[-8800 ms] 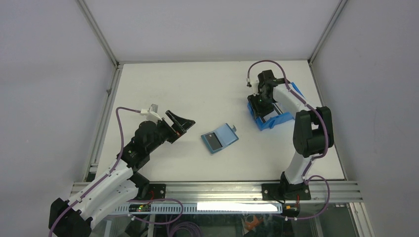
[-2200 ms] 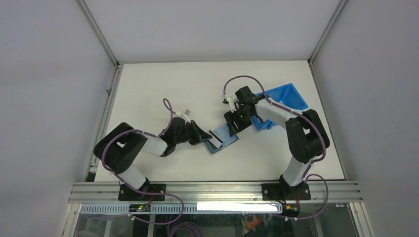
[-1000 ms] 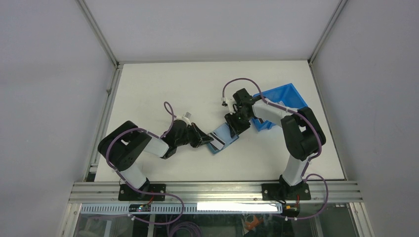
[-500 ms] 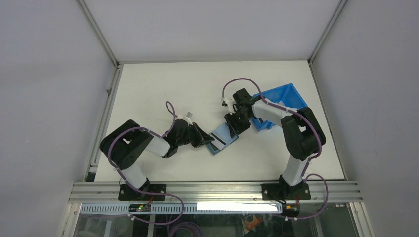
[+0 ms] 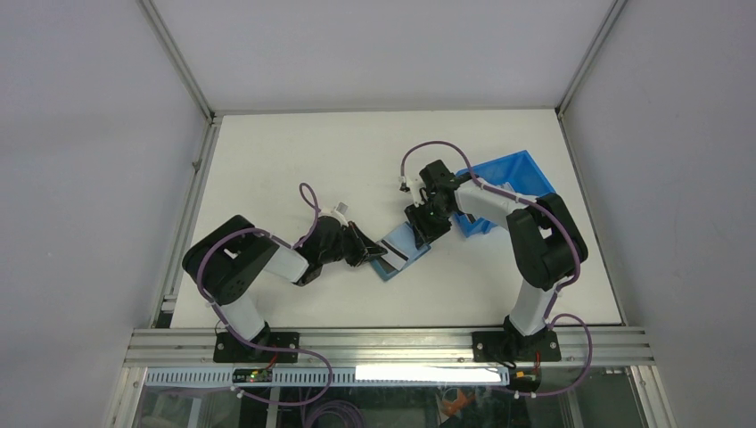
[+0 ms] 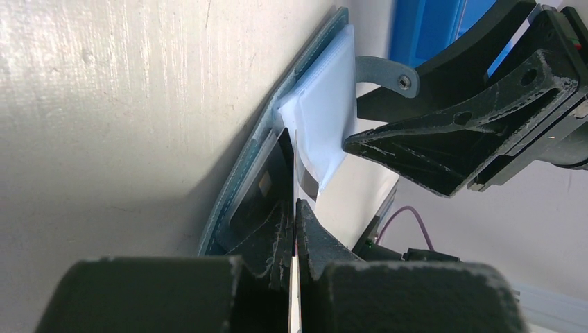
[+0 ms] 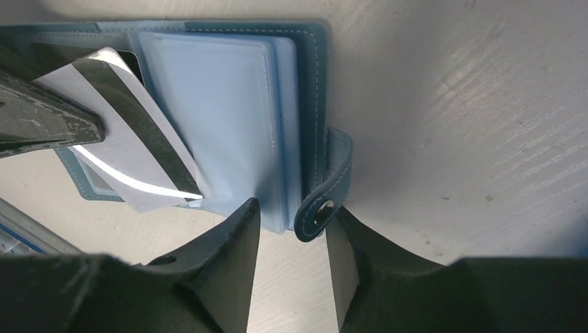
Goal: Put the credit cards into the card holder
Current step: Insert the credit card into the card holder.
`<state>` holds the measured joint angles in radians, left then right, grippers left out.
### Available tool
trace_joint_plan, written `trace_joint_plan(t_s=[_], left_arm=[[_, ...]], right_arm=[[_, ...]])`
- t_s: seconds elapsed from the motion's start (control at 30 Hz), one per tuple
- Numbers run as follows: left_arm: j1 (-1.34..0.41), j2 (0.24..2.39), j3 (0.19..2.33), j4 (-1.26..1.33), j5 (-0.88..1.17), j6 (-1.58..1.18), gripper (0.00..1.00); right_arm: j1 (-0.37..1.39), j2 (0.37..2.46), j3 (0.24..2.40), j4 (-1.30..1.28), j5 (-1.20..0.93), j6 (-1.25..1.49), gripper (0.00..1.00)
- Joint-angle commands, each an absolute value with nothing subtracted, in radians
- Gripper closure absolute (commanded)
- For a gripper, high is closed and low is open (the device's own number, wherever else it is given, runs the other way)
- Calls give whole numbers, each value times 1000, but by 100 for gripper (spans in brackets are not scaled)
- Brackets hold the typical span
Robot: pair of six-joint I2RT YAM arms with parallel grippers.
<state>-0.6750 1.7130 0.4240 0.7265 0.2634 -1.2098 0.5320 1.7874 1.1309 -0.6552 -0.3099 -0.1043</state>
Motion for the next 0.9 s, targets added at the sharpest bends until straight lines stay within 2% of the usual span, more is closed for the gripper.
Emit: trace_joint_plan(t_s=[0.0,0.87], left_arm=[[-680,1694,433,760,214,-1156,100],[-675,1760,486,716,291,-1164,100]], right_arm=[[546,1776,1118,-623,-314,-94,58],[550,1785,1127,-627,-323,-92,57]])
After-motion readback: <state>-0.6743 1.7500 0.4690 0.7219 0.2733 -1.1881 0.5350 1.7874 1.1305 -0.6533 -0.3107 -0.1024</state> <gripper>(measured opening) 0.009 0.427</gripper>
